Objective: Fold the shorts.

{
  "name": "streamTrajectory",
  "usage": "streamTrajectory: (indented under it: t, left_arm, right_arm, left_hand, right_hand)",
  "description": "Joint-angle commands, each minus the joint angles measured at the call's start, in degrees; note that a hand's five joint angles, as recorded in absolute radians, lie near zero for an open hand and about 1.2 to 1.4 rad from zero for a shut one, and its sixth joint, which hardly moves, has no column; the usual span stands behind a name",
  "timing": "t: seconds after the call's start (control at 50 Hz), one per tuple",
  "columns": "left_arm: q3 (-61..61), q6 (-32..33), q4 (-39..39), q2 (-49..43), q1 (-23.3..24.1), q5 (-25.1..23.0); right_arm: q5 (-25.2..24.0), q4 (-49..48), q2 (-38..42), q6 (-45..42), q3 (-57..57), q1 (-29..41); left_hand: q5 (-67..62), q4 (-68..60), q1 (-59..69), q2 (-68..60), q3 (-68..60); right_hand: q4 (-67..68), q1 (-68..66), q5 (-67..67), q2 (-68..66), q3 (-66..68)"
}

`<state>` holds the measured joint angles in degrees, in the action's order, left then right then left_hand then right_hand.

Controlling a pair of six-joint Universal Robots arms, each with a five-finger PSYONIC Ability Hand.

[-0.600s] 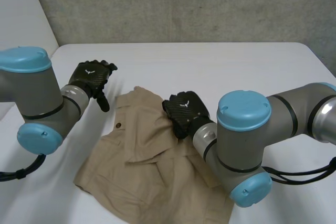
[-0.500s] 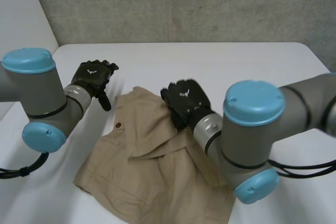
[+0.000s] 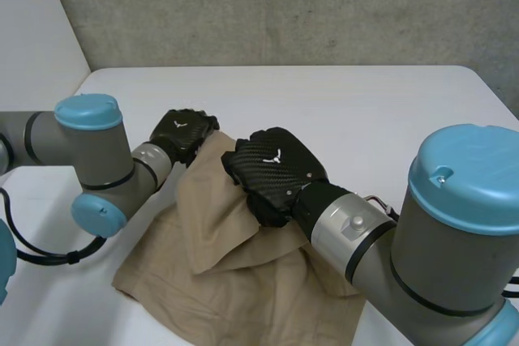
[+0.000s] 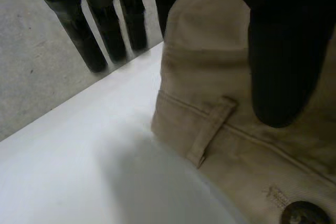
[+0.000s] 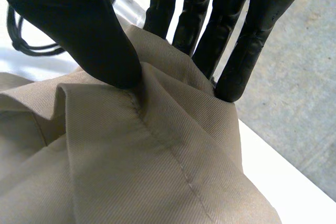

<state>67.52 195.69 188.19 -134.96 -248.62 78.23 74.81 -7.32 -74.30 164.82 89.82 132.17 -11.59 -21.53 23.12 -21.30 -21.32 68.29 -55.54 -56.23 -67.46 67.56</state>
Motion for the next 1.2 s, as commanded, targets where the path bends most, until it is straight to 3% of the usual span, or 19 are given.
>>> streamTrajectory:
  t: [0.02,0.04,0.06,0.14,0.22,0.34,0.44,0.6,0.68,0.78,0.86,0.9,0.92,0.94,0.96,1.0,1.12,1.2]
  left_arm:
    - [-0.6,0.0,2.4,-1.7,-0.8,0.3]
    - [-0.7,0.0,3.1,-1.7,-1.1,0.8]
    - [-0.8,0.0,4.0,-1.5,-1.3,1.1]
    - [-0.8,0.3,9.6,-0.9,-3.3,6.0]
    - [-0.9,0.6,15.9,5.6,-5.9,12.9]
    - [-2.7,0.5,23.6,13.0,-8.7,13.8]
    - [-7.3,0.2,25.7,16.3,-7.3,13.7]
    - [-9.9,-2.4,26.0,18.8,2.2,8.1]
    - [-7.5,-6.5,26.0,18.3,7.5,1.9]
    - [-1.5,-13.0,26.0,15.3,13.0,-11.2]
    - [1.1,-13.7,25.0,10.4,16.3,-16.9]
    - [2.3,-13.7,24.2,8.7,17.2,-17.5]
    - [2.9,-13.6,23.7,7.9,17.5,-17.6]
    - [3.9,-13.5,22.2,6.5,17.9,-18.0]
    - [4.4,-13.3,21.2,5.9,18.0,-18.1]
    - [5.2,-12.7,19.1,5.2,18.2,-18.4]
    - [5.0,-6.4,14.2,6.2,17.8,-18.7]
    - [5.0,-3.0,13.9,10.0,16.2,-17.4]
  right_arm:
    - [0.5,-0.2,-0.6,0.1,0.1,-0.5]
    - [0.8,-0.1,-0.6,0.2,0.0,-0.8]
    - [1.0,-0.1,-0.6,0.2,-0.2,-0.9]
    - [2.5,0.0,-0.6,0.2,-0.6,-1.2]
    - [5.2,0.0,-0.8,0.3,-0.9,-2.9]
    - [8.2,0.0,-2.6,0.7,-0.9,-8.2]
    - [8.7,0.0,-4.1,0.9,-0.7,-11.1]
    - [11.0,0.0,-5.9,1.1,0.1,-14.1]
    - [13.4,-0.1,-7.1,1.6,0.0,-16.4]
    - [14.1,-0.1,-8.6,1.9,-0.7,-20.9]
    - [13.7,-0.1,-10.0,1.9,-0.9,-24.4]
    - [13.6,-0.1,-10.2,1.8,-1.0,-25.7]
    - [13.5,-0.2,-10.4,1.8,-1.1,-26.9]
    - [13.5,-0.2,-10.4,1.8,-1.4,-27.4]
    - [13.5,-0.2,-10.4,1.8,-1.7,-27.8]
    - [13.4,-0.1,-10.4,1.6,-2.4,-28.8]
    - [12.3,0.2,-10.3,0.9,-2.9,-29.3]
    - [8.9,1.3,-10.3,0.6,-2.7,-29.2]
  left_hand:
    - [-58.4,-58.5,56.9,-58.7,-58.7]
    - [-58.4,-58.5,56.9,-58.7,-58.7]
    - [-58.4,-58.5,56.9,-58.7,-58.7]
    - [-58.4,-58.5,56.9,-58.7,-58.7]
    - [-58.4,-58.5,56.9,-58.7,-58.7]
    - [-58.4,-58.5,56.9,-58.7,-58.7]
    - [-58.4,-58.5,56.9,-58.7,-58.7]
    - [-58.4,-58.5,56.9,-58.7,-58.7]
    - [-58.4,-58.5,56.9,-58.7,-58.7]
    - [-58.4,-58.5,56.9,-58.7,-58.7]
    - [-58.4,-58.5,56.9,-58.7,-58.7]
    - [-58.4,-58.5,56.9,-58.7,-58.7]
    - [-51.9,-52.0,50.4,-52.2,-52.2]
    - [-28.4,-28.5,26.9,-28.7,-28.7]
    - [-14.5,-14.6,13.0,-14.8,-14.8]
    - [2.4,2.3,-3.9,2.1,2.1]
    - [8.5,8.5,-10.0,8.2,8.2]
    - [8.7,8.6,-10.2,8.4,8.4]
  right_hand:
    - [-6.2,-6.5,4.2,5.4,-5.5]
    - [-25.7,13.0,23.7,24.9,-25.0]
    - [-58.3,45.5,56.2,57.5,-57.6]
    - [-58.3,45.5,56.2,57.5,-57.6]
    - [-58.3,45.5,56.2,57.5,-57.6]
    - [-58.3,45.5,56.2,57.5,-57.6]
    - [-58.3,45.5,56.2,57.5,-57.6]
    - [-58.3,45.5,56.2,57.5,-57.6]
    - [-58.3,45.5,56.2,57.5,-57.6]
    - [-58.3,45.5,56.2,57.5,-57.6]
    - [-58.3,45.5,56.2,57.5,-57.6]
    - [-58.3,45.5,56.2,57.5,-57.6]
    - [-58.3,45.5,56.2,57.5,-57.6]
    - [-58.3,45.5,56.2,57.5,-57.6]
    - [-58.3,45.5,56.2,57.5,-57.6]
    - [-58.3,45.5,56.2,57.5,-57.6]
    - [-58.3,45.5,56.2,57.5,-57.6]
    - [-58.3,45.5,56.2,57.5,-57.6]
